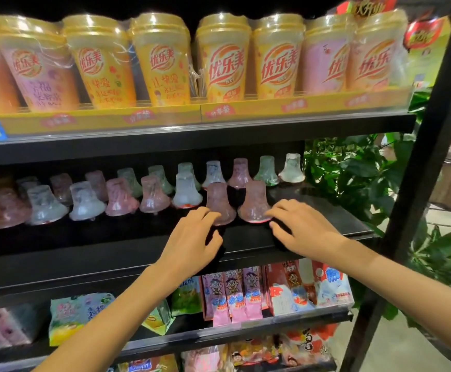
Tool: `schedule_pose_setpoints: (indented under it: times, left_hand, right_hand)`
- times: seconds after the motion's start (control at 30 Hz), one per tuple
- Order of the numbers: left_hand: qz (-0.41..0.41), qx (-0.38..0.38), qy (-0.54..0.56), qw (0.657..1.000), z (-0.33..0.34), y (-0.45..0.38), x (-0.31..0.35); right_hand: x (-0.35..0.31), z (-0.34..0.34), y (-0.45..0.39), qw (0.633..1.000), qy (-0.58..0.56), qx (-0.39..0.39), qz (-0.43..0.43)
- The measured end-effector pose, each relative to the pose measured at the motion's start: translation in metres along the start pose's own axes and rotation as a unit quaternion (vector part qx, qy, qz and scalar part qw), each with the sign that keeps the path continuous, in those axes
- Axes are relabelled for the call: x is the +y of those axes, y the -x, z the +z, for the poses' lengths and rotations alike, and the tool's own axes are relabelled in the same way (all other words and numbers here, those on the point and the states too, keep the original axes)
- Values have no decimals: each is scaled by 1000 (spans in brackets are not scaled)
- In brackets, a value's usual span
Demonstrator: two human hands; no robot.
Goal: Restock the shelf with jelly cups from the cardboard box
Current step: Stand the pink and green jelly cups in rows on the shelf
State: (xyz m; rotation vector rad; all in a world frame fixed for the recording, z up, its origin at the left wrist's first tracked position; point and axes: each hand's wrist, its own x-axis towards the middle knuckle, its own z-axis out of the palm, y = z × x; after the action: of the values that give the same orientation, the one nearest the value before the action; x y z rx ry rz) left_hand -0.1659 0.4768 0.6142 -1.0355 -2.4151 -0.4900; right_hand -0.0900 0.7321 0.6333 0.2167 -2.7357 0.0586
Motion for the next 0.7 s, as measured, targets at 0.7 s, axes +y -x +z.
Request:
schedule_pose_setpoints:
  times: [0.7]
  left_hand:
    - [-68, -90, -31, 993, 27, 9, 10]
  right_hand:
    - [7, 51, 12, 993, -101, 52, 6]
